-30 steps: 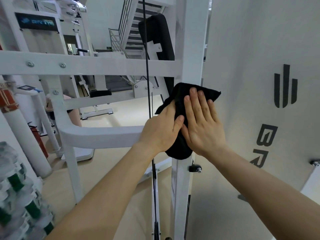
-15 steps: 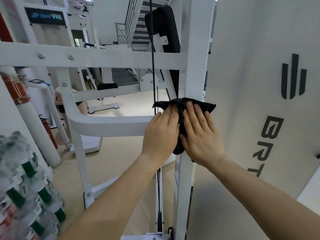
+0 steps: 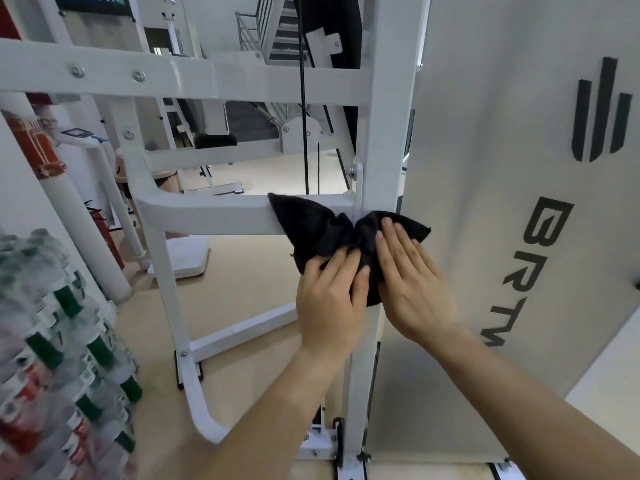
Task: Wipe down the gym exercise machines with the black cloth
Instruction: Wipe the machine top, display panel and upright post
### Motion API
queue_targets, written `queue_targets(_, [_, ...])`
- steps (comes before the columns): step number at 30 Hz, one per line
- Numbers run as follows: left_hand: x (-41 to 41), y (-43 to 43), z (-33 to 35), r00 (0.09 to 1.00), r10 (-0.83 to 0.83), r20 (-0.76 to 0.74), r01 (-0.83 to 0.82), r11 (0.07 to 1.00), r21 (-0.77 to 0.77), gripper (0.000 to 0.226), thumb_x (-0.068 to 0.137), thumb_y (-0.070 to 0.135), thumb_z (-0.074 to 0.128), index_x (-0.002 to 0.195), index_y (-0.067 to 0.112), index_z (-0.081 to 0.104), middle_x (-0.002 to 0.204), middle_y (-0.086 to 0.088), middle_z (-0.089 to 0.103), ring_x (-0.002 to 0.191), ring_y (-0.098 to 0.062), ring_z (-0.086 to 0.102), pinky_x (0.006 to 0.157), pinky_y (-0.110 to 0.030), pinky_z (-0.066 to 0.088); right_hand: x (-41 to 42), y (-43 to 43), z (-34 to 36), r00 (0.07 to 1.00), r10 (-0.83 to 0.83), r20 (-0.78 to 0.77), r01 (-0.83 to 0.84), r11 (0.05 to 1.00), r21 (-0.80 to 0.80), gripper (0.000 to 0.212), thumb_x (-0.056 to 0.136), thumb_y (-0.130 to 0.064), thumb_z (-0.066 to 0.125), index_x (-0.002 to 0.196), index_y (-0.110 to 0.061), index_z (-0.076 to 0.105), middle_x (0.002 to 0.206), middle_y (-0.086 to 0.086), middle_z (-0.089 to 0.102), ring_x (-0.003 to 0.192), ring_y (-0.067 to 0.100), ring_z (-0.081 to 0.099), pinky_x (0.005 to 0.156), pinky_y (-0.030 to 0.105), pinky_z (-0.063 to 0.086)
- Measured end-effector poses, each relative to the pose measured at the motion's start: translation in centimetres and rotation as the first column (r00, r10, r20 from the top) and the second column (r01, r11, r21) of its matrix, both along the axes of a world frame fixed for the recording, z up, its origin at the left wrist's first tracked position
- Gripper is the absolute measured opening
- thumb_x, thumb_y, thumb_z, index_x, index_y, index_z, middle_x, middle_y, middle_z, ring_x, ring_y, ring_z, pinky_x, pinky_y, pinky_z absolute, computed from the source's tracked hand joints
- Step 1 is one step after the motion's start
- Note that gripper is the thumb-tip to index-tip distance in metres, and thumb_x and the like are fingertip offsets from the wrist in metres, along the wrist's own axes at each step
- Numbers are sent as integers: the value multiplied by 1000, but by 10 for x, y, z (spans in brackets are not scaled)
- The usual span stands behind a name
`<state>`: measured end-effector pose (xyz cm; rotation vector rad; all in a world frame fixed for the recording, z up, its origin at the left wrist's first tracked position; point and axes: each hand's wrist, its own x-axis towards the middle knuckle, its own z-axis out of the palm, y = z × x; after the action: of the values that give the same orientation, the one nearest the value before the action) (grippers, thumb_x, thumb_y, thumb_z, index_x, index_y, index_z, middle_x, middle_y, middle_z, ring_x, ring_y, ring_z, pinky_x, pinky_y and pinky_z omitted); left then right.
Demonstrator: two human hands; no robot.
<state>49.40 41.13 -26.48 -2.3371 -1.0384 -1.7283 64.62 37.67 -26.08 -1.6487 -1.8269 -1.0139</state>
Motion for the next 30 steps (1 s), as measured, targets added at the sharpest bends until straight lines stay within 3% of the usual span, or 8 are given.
queue_targets(5, [9,-7,-15,964,-44,264,130,939,-318,37,103,33,47,132,21,66,128,7,67,116,-12,61,100,-35,50,-2,-4,-7,999,46,-12,-46,999,-16,54,102,-20,29,153,-2,34,162,18,24,151,30,23,120,47,29])
queue_targets(10, [13,-7,-27,905,-65,420,262,864,-430,34,103,28,52,135,24,63,129,9,67,117,-7,61,103,-32,49,-2,-9,-21,997,76,-13,-77,995,-67,59,95,-13,44,154,-6,35,163,17,22,152,31,20,120,49,28])
queue_targets(15, [30,-9,-10,775,-11,632,366,824,-433,32,104,21,51,133,19,64,130,8,67,116,8,56,102,-11,41,-7,-5,-18,992,92,-82,-95,995,-34,59,96,-10,39,154,-3,31,163,19,21,153,31,15,122,47,24])
queue_targets(19, [37,1,5,708,20,706,378,833,-403,33,106,19,45,133,12,64,128,2,68,117,-1,58,99,-8,41,-15,5,-10,992,60,-109,-61,998,-9,55,101,-14,31,154,0,29,164,20,18,153,33,12,122,48,23])
queue_targets(22, [43,11,8,685,-37,728,465,791,-398,36,108,18,41,137,9,60,131,-1,65,117,0,57,98,-7,40,-22,9,-12,991,51,-123,-52,999,-5,58,103,-24,36,154,2,26,164,20,12,154,33,8,123,49,21])
queue_targets(26, [50,27,1,566,-255,784,722,612,-322,38,104,21,39,136,9,56,134,-5,63,127,-11,56,109,-25,41,-13,19,-20,999,-15,-46,16,1000,23,63,103,-34,32,157,-4,18,165,14,7,155,27,1,125,45,12])
queue_targets(30, [55,48,-20,522,-408,749,800,540,-263,48,104,21,35,148,2,36,145,-10,52,138,-18,46,119,-38,33,1,38,-33,993,-92,74,82,989,125,62,107,-35,29,158,-7,9,165,13,2,154,26,-5,126,43,6])
